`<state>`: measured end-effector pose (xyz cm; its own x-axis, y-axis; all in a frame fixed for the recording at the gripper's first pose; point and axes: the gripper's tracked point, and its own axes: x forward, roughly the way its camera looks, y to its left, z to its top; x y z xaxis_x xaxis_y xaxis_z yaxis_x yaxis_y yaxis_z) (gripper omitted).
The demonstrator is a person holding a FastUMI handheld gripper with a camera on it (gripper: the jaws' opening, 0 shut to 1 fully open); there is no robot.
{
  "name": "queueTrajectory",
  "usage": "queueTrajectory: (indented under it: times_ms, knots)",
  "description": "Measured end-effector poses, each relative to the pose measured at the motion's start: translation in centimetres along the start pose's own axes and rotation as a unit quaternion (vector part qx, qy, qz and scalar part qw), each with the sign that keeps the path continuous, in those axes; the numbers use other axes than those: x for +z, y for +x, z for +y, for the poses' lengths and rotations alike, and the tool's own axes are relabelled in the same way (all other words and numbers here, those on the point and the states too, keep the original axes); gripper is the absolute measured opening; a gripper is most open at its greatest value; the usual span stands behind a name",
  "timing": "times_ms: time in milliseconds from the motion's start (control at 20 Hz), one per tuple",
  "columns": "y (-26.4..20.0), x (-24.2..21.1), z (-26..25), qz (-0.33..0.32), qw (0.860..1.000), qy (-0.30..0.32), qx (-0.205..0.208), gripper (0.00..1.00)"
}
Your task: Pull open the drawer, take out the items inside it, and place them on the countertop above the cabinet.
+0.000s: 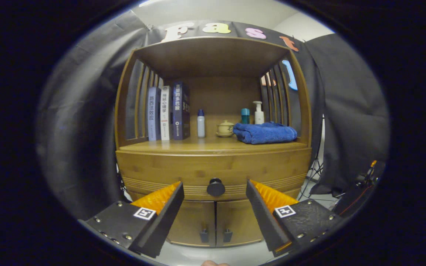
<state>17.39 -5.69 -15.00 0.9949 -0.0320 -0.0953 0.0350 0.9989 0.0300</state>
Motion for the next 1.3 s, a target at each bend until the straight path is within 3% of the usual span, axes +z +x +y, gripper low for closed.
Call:
queueTrajectory:
  times_ms: [200,400,550,650,800,1050,1250,1300]
  knots:
    - [5.1,-2.5,-0.8,0.015,1.000,-0.011,-0.007,1.00]
    - [6.8,-2.9,-2.0,0.012,1.000,-0.004,-0.021,1.00]
    - [7.4,-4.7,-0.9,0.047,0.999,0.024,0.008,1.00]
    - [8.3,-4.9,0.5,0.046,0.998,0.034,0.028,0.77]
    - [8.4,-4.8,0.4,0.020,1.000,0.002,0.009,0.42]
    - [9.4,-4.8,0.7,-0.003,0.999,-0.035,0.027,0.42]
    - [8.6,-5.4,0.8,0.038,0.998,-0.024,0.037,0.31]
    - [7.9,-5.2,0.7,0.034,0.998,-0.028,0.036,0.23]
